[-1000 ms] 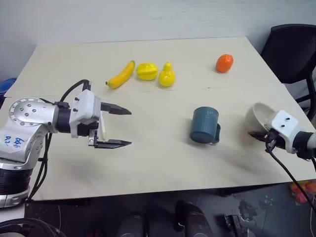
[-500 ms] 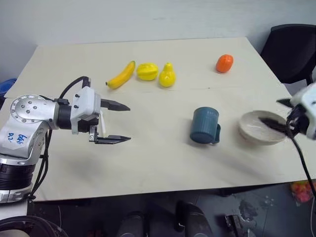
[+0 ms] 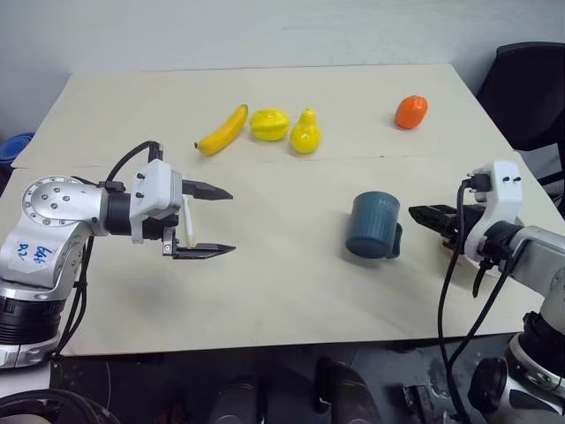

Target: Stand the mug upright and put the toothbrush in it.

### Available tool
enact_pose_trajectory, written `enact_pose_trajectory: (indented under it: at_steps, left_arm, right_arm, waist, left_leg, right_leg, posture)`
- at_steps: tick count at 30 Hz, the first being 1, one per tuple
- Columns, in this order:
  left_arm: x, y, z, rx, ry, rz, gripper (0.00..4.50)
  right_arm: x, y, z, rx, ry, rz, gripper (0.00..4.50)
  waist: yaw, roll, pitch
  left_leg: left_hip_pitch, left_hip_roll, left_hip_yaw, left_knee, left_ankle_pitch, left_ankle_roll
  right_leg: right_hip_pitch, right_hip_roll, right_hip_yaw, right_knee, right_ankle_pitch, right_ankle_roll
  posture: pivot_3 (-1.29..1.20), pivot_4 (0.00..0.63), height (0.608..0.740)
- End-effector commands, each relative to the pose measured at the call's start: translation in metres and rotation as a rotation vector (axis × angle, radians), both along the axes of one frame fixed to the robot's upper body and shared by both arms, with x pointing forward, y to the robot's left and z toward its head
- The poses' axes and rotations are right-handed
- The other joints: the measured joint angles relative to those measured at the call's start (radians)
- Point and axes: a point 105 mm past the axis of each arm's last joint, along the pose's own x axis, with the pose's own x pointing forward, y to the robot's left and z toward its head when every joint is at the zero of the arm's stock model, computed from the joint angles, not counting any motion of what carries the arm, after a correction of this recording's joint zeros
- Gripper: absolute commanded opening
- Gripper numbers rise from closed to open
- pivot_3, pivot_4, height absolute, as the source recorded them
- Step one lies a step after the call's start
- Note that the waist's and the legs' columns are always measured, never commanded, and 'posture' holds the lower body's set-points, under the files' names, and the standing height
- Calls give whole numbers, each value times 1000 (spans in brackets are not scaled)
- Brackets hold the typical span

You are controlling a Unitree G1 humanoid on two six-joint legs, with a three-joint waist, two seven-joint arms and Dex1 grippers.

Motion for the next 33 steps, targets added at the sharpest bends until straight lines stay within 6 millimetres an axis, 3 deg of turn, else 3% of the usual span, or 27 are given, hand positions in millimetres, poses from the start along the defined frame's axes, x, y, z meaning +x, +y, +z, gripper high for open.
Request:
enact_pose_trajectory:
  at_steps: [1,10,17,22,30,33]
  left_arm:
    - [-4,1,8,7,-53,10,4500]
    - [-6,-2,7,2,-53,11,4500]
    - [-9,-7,11,5,-61,-12,4500]
    - [-9,-8,15,8,-69,-21,4500]
    - [-8,-8,17,10,-72,-26,4500]
    - [-8,-9,18,8,-76,-28,4500]
  right_arm:
    - [1,1,0,9,-12,-37,1404]
    - [12,10,-33,103,124,-53,1404]
    - [27,26,-42,165,203,-8,1404]
    - [25,39,-62,138,292,55,1404]
    - [28,39,-77,26,326,101,1404]
    - [31,42,-77,23,313,122,763]
  waist:
    - [-3,0,0]
    - [-23,0,0]
    - [-24,0,0]
    - [-23,0,0]
    - [-24,-2,-1]
    - [-26,-5,-3]
  left_leg:
    - [1,0,0,0,0,0]
    - [2,0,0,0,0,0]
    - [2,1,0,-1,0,0]
    - [2,1,0,-1,0,0]
    - [3,1,0,-1,1,0]
    - [3,1,0,-1,1,0]
  right_leg:
    - [0,0,0,0,0,0]
    - [1,1,2,2,0,0]
    - [0,1,2,1,0,0]
    - [0,1,2,1,0,0]
    - [1,1,2,1,0,0]
    - [1,1,2,1,0,0]
  posture:
    - [0,150,740]
    - [0,150,740]
    - [0,150,740]
    - [0,150,740]
    - [0,150,740]
    - [0,150,740]
